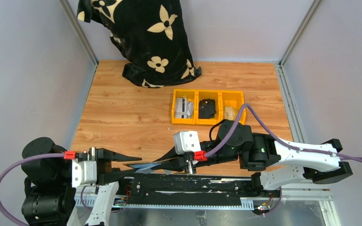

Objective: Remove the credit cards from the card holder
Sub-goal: Remove the credit card from the card holder.

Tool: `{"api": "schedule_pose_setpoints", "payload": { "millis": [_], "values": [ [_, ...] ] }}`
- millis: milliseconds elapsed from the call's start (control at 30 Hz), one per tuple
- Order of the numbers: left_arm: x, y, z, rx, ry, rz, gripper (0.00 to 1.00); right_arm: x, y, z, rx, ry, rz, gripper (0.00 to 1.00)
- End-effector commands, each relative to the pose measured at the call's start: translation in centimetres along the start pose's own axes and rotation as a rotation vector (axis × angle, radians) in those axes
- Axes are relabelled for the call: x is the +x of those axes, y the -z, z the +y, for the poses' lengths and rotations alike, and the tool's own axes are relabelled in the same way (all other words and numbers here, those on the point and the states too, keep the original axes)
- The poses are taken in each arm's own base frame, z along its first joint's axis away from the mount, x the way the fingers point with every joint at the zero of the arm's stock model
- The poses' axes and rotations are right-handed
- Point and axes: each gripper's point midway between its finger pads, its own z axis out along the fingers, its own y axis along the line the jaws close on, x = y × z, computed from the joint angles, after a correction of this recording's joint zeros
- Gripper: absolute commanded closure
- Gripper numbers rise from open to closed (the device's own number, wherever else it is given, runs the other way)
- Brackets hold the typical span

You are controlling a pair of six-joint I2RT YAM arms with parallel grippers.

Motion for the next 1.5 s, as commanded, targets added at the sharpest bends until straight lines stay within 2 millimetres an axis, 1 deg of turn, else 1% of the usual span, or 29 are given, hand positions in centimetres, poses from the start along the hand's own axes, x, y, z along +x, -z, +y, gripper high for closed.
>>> {"api": "schedule_pose_setpoints", "payload": {
  "millis": [0,100,200,433,533,667,800,967,1100,1167,1233,1267,1300,1333,1400,1433,1467],
  "values": [
    [0.3,0.1,-0.6,0.025,-0.002,-0.009,0.63,-1.6,0.2,-0.6,0.021,-0.009,-0.051,1.00],
    [0.2,0.1,-0.6,0.037,0.003,-0.012,0.60,-2.1,1.2,-1.1,0.051,0.003,-0.057,1.00],
    [0.1,0.2,-0.7,0.049,-0.006,-0.016,0.58,-2.7,2.0,-1.2,0.059,0.011,-0.068,1.00],
    [0.1,0.3,-0.8,0.068,-0.021,-0.022,0.56,-2.8,2.7,-1.0,0.056,0.019,-0.068,1.00],
    [0.1,0.3,-0.8,0.068,-0.032,-0.022,0.55,-3.0,2.4,-0.8,0.038,0.012,-0.071,1.00],
    [0.1,0.3,-0.6,0.067,-0.033,-0.022,0.56,-2.6,1.4,-0.3,0.002,-0.004,-0.065,1.00],
    [0.0,0.3,-0.7,0.067,-0.026,-0.022,0.57,-2.1,0.5,-0.3,-0.001,-0.012,-0.052,1.00],
    [0.4,0.3,-1.3,0.068,-0.031,-0.022,0.55,-2.3,0.5,-0.8,0.024,-0.009,-0.054,1.00],
    [0.3,0.3,-1.2,0.069,-0.023,-0.022,0.55,-2.6,0.9,-1.2,0.048,-0.009,-0.058,1.00],
    [0.3,0.3,-1.1,0.068,-0.024,-0.022,0.58,-2.9,0.9,-1.2,0.045,-0.013,-0.064,1.00],
    [0.2,0.3,-1.0,0.069,-0.032,-0.022,0.63,-2.8,0.7,-1.0,0.035,-0.018,-0.061,1.00],
    [0.2,0.3,-0.9,0.069,-0.032,-0.022,0.68,-2.7,0.6,-0.9,0.028,-0.021,-0.058,1.00],
    [0.2,0.3,-0.8,0.068,-0.030,-0.022,0.76,-2.6,0.5,-0.7,0.017,-0.024,-0.056,1.00],
    [0.2,0.3,-0.7,0.068,-0.030,-0.022,0.80,-2.5,0.4,-0.6,0.011,-0.026,-0.055,1.00],
    [0.1,0.3,-0.5,0.067,-0.031,-0.022,0.92,-2.4,0.3,-0.4,-0.003,-0.028,-0.051,1.00],
    [0.0,0.3,-0.4,0.066,-0.033,-0.021,0.97,-2.4,0.2,-0.2,-0.009,-0.028,-0.051,1.00],
    [0.0,0.2,-0.4,0.067,-0.035,-0.022,1.00,-2.4,0.2,-0.2,-0.015,-0.027,-0.054,1.00]
  ]
}}
